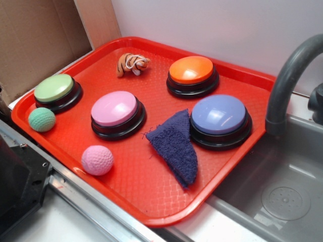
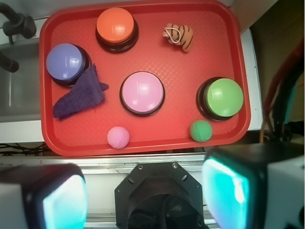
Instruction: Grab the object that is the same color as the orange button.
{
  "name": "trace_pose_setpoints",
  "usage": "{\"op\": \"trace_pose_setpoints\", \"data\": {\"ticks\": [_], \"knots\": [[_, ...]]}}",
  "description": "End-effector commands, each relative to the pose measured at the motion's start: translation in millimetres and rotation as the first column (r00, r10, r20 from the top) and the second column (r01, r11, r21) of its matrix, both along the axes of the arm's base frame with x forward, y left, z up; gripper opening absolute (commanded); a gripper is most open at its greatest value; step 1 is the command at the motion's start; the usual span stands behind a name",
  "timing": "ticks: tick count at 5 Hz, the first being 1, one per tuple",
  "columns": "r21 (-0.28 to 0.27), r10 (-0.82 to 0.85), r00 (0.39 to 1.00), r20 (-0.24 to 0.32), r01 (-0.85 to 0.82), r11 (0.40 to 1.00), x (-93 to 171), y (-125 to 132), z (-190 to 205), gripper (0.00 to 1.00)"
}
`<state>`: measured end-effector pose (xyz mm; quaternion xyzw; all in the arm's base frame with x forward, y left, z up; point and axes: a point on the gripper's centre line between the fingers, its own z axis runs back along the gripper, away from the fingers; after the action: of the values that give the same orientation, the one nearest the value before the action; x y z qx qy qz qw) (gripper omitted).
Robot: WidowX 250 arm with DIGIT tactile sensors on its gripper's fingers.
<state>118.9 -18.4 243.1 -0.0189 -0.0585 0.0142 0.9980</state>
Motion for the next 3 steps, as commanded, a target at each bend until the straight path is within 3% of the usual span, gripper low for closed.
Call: {"op": "trace_pose_setpoints", "data": {"ticks": [1, 2, 3], "knots": [[0.0, 0.0, 1.0, 0.0, 0.0, 1.0, 0, 0, 0, 1.0], [-0.007, -0.015, 0.999, -0.037, 0.015, 1.0, 32, 1, -9, 1.0], [0.039, -0.057, 0.997, -0.047, 0.059, 0.997, 69, 9, -12, 1.0]]}}
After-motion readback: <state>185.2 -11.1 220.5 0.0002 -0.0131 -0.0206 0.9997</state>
